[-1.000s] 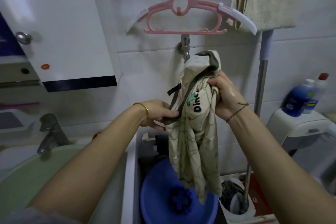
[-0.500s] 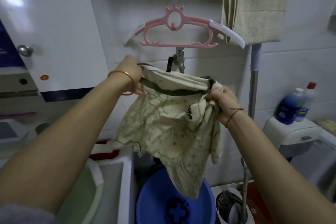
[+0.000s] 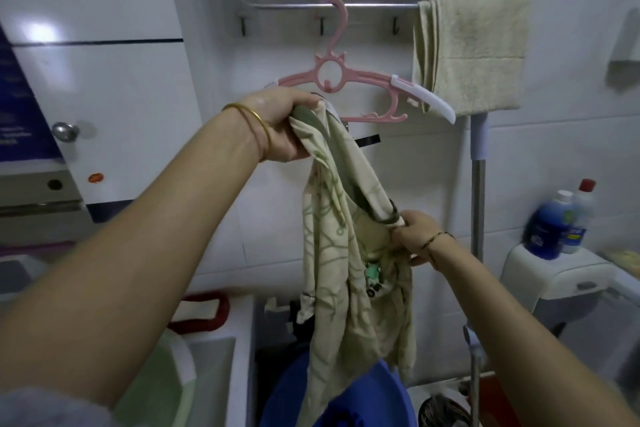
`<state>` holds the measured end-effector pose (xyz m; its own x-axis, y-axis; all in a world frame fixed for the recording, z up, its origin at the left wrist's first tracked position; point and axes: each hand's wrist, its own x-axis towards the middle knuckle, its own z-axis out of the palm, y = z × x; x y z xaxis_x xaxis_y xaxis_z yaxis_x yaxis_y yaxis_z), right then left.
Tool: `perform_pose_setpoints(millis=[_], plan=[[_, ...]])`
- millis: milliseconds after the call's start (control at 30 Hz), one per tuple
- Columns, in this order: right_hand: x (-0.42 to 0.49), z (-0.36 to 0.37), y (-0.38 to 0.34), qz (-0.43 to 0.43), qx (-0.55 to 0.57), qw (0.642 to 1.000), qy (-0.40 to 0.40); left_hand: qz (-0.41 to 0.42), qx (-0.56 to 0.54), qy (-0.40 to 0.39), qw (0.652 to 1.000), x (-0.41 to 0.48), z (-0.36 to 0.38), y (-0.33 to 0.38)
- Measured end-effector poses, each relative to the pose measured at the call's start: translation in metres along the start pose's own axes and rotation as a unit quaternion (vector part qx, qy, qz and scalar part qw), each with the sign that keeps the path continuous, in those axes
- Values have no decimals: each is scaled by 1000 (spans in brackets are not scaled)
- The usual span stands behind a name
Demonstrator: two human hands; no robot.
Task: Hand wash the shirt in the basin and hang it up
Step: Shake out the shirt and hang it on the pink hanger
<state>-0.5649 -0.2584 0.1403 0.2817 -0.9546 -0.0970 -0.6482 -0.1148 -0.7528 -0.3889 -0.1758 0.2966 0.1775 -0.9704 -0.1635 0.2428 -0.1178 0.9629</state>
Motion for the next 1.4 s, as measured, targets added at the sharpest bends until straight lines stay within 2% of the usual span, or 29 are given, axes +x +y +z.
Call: perform_pose_setpoints(millis=[167, 233, 267, 333, 367, 433, 467, 500, 600, 667, 767, 867, 1000, 1100, 1167, 1233, 1267, 1333, 1400], plan=[[-4, -16, -16, -20, -114, 993, -1, 33, -21, 9, 999, 0, 16, 7], [-6, -26, -28, -43, -172, 984, 26, 41, -21, 25, 999, 2, 19, 9], [-7, -30, -34, -74, -184, 977, 75, 42, -28, 36, 998, 4, 20, 10], [-10, -38, -54, -178, -134, 950, 220, 42, -52, 48, 997, 7, 21, 12], [-11, -43, -66, -235, -103, 918, 301, 40, -61, 51, 996, 8, 22, 13], [-8, -55, -92, -313, -112, 838, 433, 42, -59, 56, 996, 10, 23, 17], [-2, -61, -103, -326, -132, 811, 468, 44, -49, 59, 996, 10, 23, 19], [5, -66, -113, -323, -157, 802, 478, 47, -37, 60, 996, 10, 23, 21], [23, -79, -135, -259, -236, 840, 415, 55, -16, 65, 996, 7, 23, 23], [33, -82, -142, -212, -251, 870, 369, 61, -7, 74, 995, 4, 21, 23], [45, -81, -148, -186, -262, 882, 344, 71, 0, 87, 994, 0, 18, 24], [50, -79, -150, -206, -234, 891, 331, 71, 2, 95, 993, -2, 13, 23], [46, -80, -146, -274, -166, 879, 354, 63, 13, 98, 993, -4, 9, 21], [42, -81, -140, -324, -104, 876, 341, 59, 15, 102, 993, -5, 9, 19], [38, -77, -129, -337, -28, 890, 305, 58, 13, 103, 993, -4, 10, 17], [32, -67, -110, -327, 115, 907, 240, 58, 17, 106, 993, -3, 10, 15], [29, -60, -99, -317, 200, 904, 205, 59, 19, 107, 992, -3, 11, 14], [22, -45, -77, -291, 355, 875, 154, 61, 24, 109, 992, -2, 12, 11], [18, -30, -62, -260, 479, 830, 118, 61, 35, 115, 991, -2, 15, 7]])
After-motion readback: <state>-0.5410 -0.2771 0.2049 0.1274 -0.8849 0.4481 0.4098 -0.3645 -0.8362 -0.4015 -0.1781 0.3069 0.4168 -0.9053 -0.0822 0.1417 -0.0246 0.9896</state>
